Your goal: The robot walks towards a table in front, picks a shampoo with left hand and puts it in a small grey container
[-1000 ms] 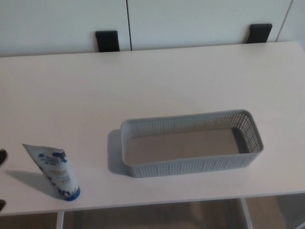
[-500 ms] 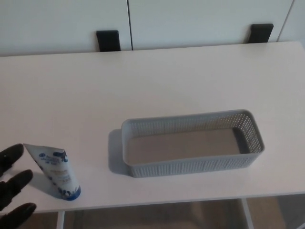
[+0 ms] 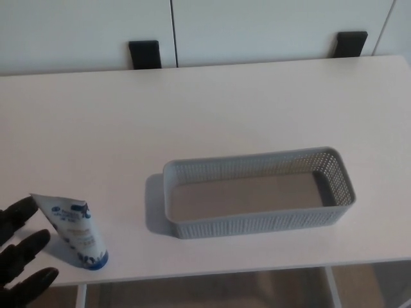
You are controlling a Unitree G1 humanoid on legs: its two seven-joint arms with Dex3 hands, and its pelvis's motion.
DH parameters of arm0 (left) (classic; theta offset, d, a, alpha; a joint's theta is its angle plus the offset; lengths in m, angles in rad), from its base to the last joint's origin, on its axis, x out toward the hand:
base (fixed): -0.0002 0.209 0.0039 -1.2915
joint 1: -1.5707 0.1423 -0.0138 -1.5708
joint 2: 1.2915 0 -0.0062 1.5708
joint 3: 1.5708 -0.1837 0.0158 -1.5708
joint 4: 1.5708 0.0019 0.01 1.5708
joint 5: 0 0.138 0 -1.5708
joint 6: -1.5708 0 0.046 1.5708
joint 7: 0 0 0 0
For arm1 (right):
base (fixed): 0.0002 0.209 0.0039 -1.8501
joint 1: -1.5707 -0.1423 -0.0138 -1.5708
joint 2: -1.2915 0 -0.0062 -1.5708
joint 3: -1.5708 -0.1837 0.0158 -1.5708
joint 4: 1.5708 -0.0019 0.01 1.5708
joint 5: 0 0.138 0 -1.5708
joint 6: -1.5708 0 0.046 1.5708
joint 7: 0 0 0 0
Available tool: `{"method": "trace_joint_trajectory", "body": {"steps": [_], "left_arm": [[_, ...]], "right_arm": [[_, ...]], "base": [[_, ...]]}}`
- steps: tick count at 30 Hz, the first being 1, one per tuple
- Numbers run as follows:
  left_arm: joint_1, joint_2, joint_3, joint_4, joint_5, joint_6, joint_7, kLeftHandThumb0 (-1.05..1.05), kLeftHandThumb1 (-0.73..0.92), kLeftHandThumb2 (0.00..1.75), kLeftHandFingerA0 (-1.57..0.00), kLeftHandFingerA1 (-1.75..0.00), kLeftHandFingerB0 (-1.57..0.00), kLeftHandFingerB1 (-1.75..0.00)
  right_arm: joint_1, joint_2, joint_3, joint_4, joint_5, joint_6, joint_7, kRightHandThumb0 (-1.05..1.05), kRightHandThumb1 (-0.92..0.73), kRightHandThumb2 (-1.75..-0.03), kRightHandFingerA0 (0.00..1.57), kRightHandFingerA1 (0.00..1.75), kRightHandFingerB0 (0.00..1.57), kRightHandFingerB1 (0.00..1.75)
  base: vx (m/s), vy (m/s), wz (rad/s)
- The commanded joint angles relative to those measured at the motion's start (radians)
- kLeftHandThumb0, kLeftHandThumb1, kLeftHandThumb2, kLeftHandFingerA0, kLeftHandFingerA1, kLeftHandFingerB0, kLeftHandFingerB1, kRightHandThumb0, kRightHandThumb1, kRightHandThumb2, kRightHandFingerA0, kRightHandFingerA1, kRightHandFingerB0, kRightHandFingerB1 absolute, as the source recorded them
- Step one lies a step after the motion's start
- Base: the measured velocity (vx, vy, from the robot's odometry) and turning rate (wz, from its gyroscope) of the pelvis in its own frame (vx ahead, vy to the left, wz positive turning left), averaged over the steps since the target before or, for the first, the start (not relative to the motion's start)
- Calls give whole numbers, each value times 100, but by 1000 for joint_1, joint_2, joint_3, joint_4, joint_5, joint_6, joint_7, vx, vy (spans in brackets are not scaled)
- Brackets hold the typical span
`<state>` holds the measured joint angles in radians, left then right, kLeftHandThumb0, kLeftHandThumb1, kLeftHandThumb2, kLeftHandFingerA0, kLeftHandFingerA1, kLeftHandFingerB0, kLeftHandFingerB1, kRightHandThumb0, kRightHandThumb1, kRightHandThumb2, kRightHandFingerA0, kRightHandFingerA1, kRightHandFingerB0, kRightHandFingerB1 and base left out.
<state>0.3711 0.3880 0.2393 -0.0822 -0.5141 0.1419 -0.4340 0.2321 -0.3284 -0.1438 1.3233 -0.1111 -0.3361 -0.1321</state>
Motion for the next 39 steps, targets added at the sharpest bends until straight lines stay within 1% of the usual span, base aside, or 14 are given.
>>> {"method": "trace_joint_trajectory", "body": {"steps": [1,7,8,13,14,25,26,29,30,36,37,38,39], "left_arm": [[-20,-10,12,20,14,42,12,-44,41,55,-7,-29,-5,-23],[-29,-11,7,25,39,39,16,-45,42,55,-7,-29,-5,-23],[-40,-15,-3,31,56,38,26,-50,34,68,-5,-33,-7,-21],[-47,-21,-4,33,69,39,28,-50,34,68,-5,-33,-7,-21],[-67,-33,-12,42,74,46,41,-49,39,54,-8,-30,-7,-23],[-78,-49,-33,18,96,58,51,-51,39,53,-7,-30,-5,-24],[-85,-53,-41,13,97,63,52,-51,39,52,-6,-30,-4,-24],[-96,-61,-51,4,99,71,54,-51,39,52,-6,-30,-4,-24],[-108,-60,-71,-5,120,81,64,-54,38,54,-7,-30,-5,-23],[-130,-64,-92,-10,131,106,71,-54,38,52,-6,-31,-3,-24],[-177,-63,-123,9,144,142,73,-54,33,69,-13,-45,-4,-17],[-216,-54,-163,21,201,154,96,-54,39,66,-76,-63,-7,-26],[-242,-45,-190,28,244,161,113,-35,33,82,-94,-86,-4,-43]], "right_arm": [[0,-17,-9,0,10,5,5,-17,-60,-58,62,42,48,38],[1,-13,-9,0,9,2,10,-17,-61,-58,62,43,47,38],[-5,-12,-11,3,10,7,8,-17,-61,-58,61,42,47,38],[-8,-12,-13,5,9,10,7,-17,-61,-58,61,42,47,38],[-11,-15,-10,6,5,12,7,-16,-60,-58,60,42,47,38],[-7,-16,-10,-3,5,7,14,-18,-61,-58,62,43,46,38],[-8,-18,-11,-3,6,7,17,-17,-62,-58,59,42,45,37],[-9,-21,-12,-3,6,7,21,-17,-62,-58,59,42,45,37],[-10,-21,-15,-4,10,8,24,-17,-62,-58,61,43,46,37],[-11,-24,-20,-4,11,10,33,-18,-63,-59,60,42,46,37],[-12,-26,-15,-2,5,20,34,-19,-63,-59,62,43,47,38],[-14,-25,-12,-3,3,21,33,-19,-63,-59,63,43,49,38],[-17,-23,-11,-4,2,20,32,-19,-63,-59,63,43,49,38]], "base": [[0,0,0],[0,0,0],[0,0,0],[0,0,0],[0,0,0],[0,0,0],[0,0,0],[0,0,0],[0,0,0],[0,0,0],[0,0,0],[0,0,0],[0,0,0]]}}
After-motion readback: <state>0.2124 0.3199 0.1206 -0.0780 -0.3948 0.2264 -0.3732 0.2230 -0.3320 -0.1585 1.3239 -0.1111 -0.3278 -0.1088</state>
